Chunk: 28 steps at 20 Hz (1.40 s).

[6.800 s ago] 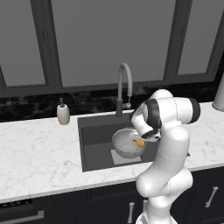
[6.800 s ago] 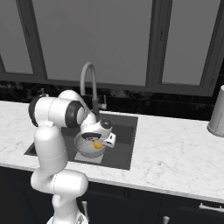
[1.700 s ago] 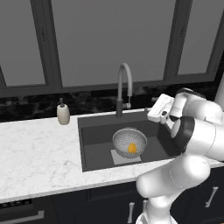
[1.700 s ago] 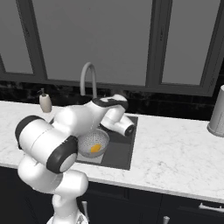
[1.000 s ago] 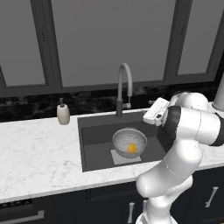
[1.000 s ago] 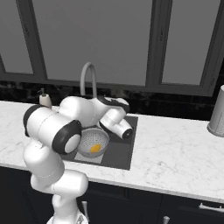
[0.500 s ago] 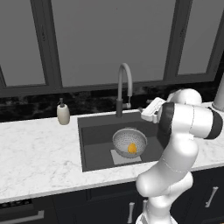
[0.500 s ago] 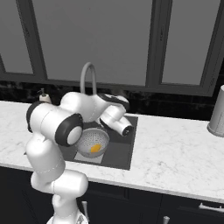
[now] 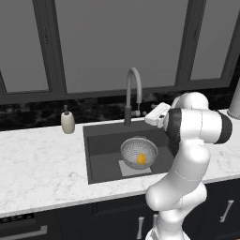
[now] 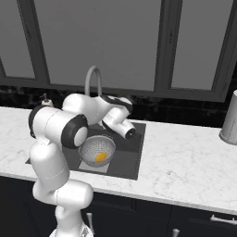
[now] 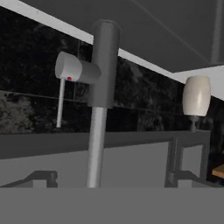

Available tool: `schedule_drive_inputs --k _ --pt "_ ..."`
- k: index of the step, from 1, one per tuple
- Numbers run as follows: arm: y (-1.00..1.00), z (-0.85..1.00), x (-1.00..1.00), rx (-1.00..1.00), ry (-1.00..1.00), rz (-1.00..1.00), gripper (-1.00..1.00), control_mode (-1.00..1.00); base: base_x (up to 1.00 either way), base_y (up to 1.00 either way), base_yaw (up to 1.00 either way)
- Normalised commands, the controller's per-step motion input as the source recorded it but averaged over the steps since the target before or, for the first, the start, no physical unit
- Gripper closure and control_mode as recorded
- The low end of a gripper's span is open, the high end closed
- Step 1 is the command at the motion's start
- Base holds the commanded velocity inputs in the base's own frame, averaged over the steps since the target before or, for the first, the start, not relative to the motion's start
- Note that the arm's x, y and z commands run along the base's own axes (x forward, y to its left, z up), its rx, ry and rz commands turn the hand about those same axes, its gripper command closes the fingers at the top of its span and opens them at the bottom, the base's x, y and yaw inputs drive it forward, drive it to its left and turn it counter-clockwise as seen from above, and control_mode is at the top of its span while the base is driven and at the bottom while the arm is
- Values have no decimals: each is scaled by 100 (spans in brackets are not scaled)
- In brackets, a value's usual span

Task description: Put the colander in the sink, put the mango in the colander, and turn on the sink faucet and pour water over the colander.

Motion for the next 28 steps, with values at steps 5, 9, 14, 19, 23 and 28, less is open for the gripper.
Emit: schedule_drive_inputs --k 5,9,14,19,23,28 --pt "0 0 37 10 -3 0 -100 -100 0 0 0" --pt "0 -6 35 5 -1 0 -100 -100 0 0 0" --pt "0 -24 33 0 0 0 -100 -100 0 0 0" --pt "0 -13 32 1 0 0 -100 -100 0 0 0" --pt "0 -8 37 1 0 0 -100 -100 0 0 0" --pt "0 -8 37 0 0 0 -100 -100 0 0 0"
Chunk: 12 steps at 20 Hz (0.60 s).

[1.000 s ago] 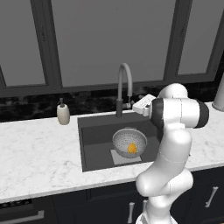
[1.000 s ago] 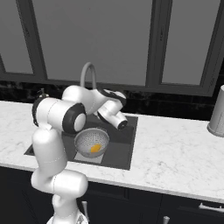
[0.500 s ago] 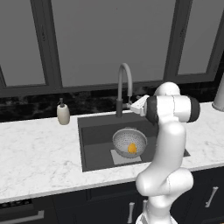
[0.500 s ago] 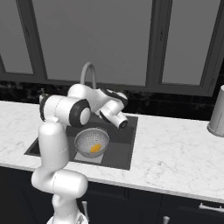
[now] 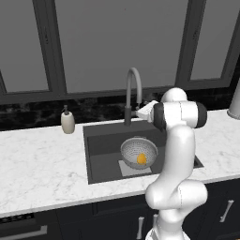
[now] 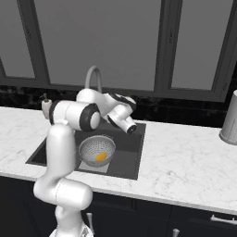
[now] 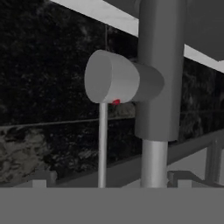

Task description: Put the colander in the sink, put the mango in the colander, and turn on the sink faucet and pour water over the colander.

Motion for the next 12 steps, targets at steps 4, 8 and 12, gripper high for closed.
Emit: schedule_drive_inputs --k 4,8,12 --pt "0 -12 30 0 0 -4 -100 -100 0 0 0" --pt "0 -20 21 0 0 -8 -100 -100 0 0 0" --pt "0 -13 10 0 0 -11 -100 -100 0 0 0"
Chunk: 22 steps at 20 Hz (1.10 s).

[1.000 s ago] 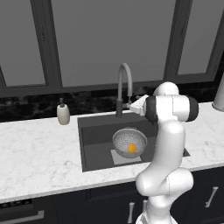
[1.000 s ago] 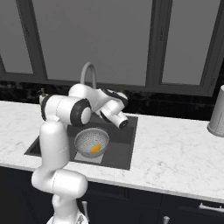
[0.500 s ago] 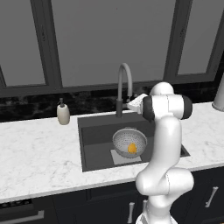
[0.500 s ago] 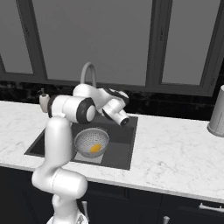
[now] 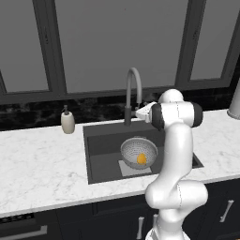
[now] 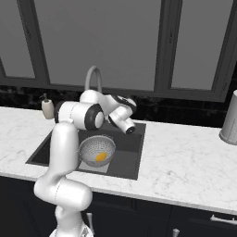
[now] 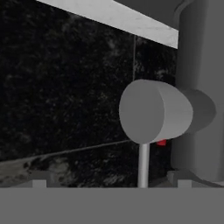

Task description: Put the colander in the sink, put the mango in the colander, and turn on the sink faucet and pour water over the colander.

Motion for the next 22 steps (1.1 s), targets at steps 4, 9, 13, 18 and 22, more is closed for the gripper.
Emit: schedule_drive_inputs --k 4,9,13,18,22 --pt "1 0 0 0 -2 -15 -100 -100 0 0 0" --pt "3 11 5 5 -2 -14 -100 -100 0 0 0" --pt "3 28 11 8 0 -12 100 -100 0 0 0" --pt "-22 16 38 11 0 -18 100 -100 0 0 0" --pt "-76 -1 47 11 2 -25 100 -100 0 0 0"
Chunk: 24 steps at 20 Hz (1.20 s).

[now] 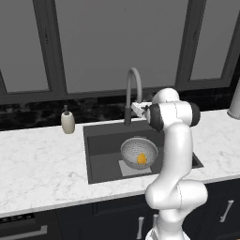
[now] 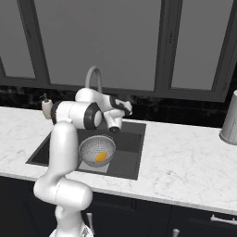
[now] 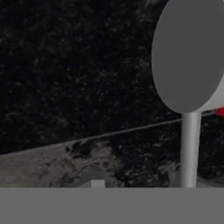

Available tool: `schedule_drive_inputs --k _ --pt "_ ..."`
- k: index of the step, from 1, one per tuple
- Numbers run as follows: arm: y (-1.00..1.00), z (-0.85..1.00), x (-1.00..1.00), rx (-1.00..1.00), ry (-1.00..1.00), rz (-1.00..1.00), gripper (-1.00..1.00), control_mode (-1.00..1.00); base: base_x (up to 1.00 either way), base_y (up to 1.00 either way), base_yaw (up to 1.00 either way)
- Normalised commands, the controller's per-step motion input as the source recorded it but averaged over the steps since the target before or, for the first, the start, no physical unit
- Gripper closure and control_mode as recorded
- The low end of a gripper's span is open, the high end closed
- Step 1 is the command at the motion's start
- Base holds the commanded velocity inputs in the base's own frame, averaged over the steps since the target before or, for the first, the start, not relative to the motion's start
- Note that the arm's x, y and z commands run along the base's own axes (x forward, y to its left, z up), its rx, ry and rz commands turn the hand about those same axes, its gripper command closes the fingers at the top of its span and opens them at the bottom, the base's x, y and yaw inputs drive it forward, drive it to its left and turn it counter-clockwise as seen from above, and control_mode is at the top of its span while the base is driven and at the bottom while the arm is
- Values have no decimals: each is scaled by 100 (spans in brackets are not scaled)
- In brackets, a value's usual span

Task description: Put the colander in the sink, put the mango in the colander, and turn on the sink faucet and pour water over the colander.

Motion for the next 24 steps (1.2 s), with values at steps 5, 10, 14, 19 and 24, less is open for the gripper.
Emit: schedule_drive_inputs --k 5,10,14,19,24 --pt "-99 -24 43 2 7 -31 100 -100 0 0 0" --pt "-100 -45 33 1 14 -37 100 -100 0 0 0" --pt "-100 -49 19 5 22 -31 100 -100 0 0 0" --pt "-100 98 -48 51 0 -6 100 -100 0 0 0" --pt "-100 99 -17 55 3 -3 100 -100 0 0 0"
